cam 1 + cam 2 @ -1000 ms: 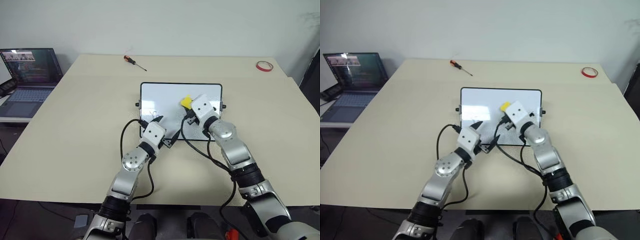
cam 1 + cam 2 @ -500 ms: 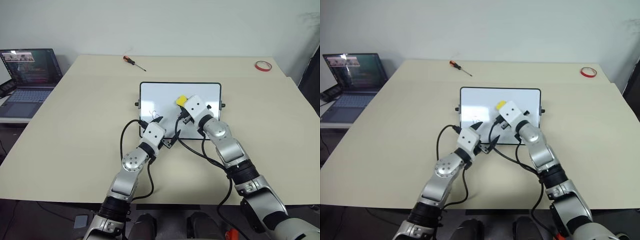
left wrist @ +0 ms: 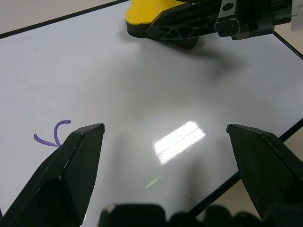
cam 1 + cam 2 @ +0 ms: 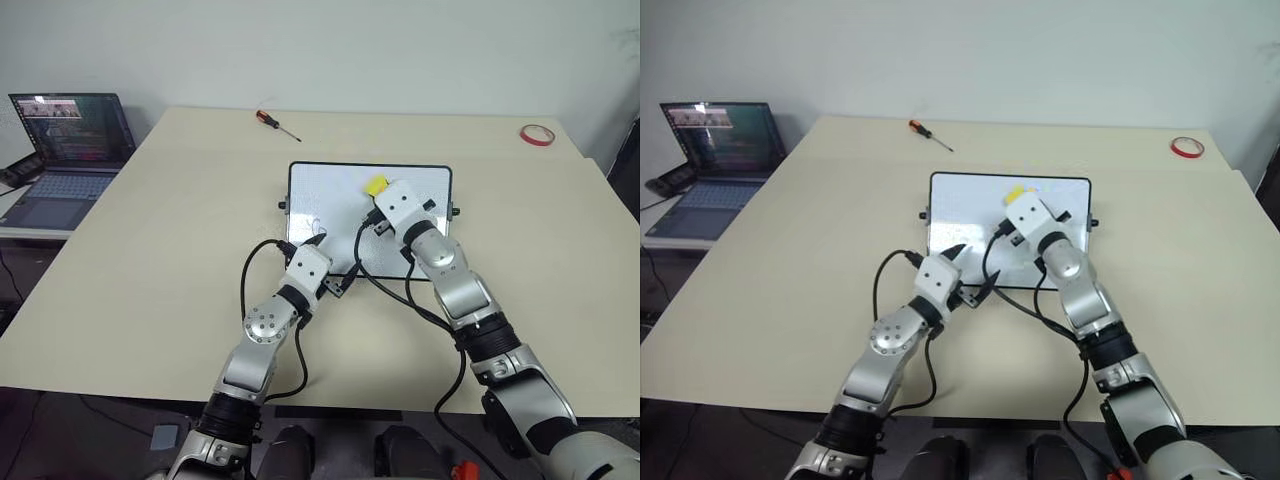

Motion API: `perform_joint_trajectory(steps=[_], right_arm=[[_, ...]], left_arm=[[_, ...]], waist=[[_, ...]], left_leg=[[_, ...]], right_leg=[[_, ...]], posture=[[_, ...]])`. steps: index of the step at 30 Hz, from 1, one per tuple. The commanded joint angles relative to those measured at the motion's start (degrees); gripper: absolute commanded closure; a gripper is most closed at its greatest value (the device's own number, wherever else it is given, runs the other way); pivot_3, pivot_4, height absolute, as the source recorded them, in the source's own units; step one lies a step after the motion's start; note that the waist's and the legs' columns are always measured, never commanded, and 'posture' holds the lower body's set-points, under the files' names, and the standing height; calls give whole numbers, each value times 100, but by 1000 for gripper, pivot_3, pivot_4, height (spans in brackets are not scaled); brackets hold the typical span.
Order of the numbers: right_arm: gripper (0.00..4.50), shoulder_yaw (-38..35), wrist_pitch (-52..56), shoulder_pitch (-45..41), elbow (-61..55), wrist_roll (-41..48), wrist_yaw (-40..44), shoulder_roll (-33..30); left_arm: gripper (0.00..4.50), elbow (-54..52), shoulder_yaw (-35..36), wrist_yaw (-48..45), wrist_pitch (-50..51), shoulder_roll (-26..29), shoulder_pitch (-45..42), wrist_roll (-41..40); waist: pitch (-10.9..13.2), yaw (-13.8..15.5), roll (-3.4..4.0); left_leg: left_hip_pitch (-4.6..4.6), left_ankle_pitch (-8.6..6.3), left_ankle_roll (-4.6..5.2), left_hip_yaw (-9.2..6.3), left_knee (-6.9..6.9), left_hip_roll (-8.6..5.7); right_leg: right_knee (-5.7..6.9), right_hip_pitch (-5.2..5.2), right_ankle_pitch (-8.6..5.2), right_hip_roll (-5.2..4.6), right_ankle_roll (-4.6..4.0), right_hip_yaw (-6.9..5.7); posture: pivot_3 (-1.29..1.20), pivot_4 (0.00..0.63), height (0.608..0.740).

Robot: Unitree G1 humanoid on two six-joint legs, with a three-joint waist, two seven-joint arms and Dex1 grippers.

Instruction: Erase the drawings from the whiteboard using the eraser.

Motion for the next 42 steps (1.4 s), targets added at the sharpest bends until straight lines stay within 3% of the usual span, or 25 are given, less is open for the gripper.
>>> perform_joint_trajectory(steps=[1,11,18,28,36,42], right_arm=[[3299,-250,81,132,-96,149,114,-65],[3299,-421,338,1134,-1719,904,1174,-318],[3299,-458,451,1736,-2496,1037,1420,-544],[3299,-545,696,1972,-2886,980,1215,-468],[3299,-427,534,1667,-2599,875,1123,-315],[3299,-152,182,934,-1906,726,939,50]], left_arm=[[0,-279,-33,-3,-14,-6,-4,-1],[0,-561,-9,16,13,58,236,20],[0,-1053,167,228,33,250,726,135],[0,-1520,567,831,-6,-8,1614,42],[0,-1172,654,924,-109,-98,1360,18],[0,-960,638,843,-173,-148,1290,-104]], waist=[[0,1,0],[1,-8,1],[3,-15,3],[4,3,3],[4,-9,3],[4,-18,3]], left_leg=[[0,0,0,-1,0,0],[-21,-1,0,0,-27,6],[-52,-1,0,-2,-28,7],[-55,-1,0,-7,-26,6],[-53,-1,0,-4,-26,5],[-53,-1,-1,0,-27,7]], right_leg=[[-1,0,0,0,0,0],[-45,-10,0,0,0,-2],[-52,-35,0,0,0,-1],[-52,-33,0,-1,0,0],[-50,-33,0,0,0,-6],[-50,-36,0,1,0,-5]], posture=[[0,150,740],[0,150,740],[0,150,740],[0,150,740],[0,150,740],[0,150,740]])
